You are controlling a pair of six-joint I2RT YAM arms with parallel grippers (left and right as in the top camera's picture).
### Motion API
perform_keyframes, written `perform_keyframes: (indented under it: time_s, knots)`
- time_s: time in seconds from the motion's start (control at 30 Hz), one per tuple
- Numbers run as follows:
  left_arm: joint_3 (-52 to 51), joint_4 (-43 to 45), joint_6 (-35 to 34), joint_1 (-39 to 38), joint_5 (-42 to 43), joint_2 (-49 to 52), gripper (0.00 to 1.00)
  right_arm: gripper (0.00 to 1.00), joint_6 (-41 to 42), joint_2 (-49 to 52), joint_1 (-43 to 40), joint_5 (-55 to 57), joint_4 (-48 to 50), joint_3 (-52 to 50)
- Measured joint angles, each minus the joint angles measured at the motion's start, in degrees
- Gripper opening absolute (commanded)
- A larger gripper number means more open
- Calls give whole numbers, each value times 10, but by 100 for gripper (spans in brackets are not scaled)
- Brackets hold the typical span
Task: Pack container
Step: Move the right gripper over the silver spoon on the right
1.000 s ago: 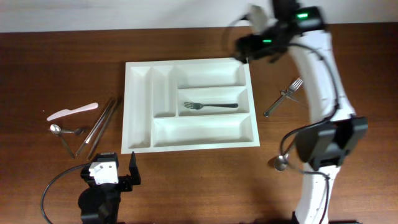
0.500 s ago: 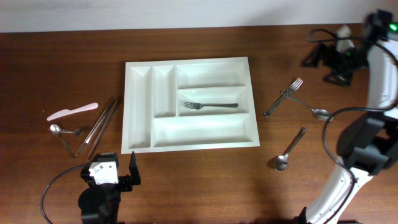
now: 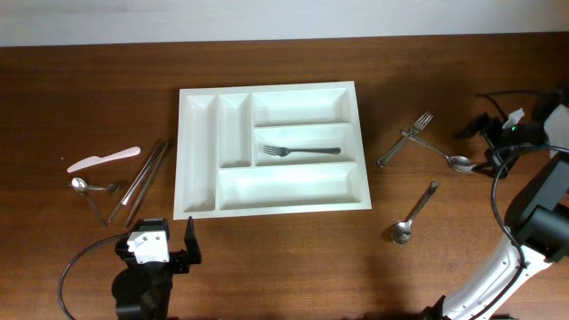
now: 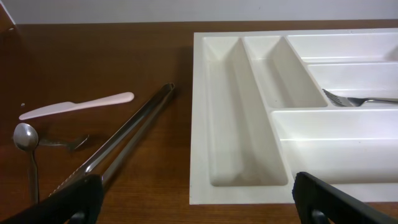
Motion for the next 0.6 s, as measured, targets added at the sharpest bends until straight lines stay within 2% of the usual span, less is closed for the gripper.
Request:
perform_keyframes:
  time_s: [0.6]
  knots:
    - [0,0,0,0,0,0,99,93,-9,0,-23,-1,33,-19]
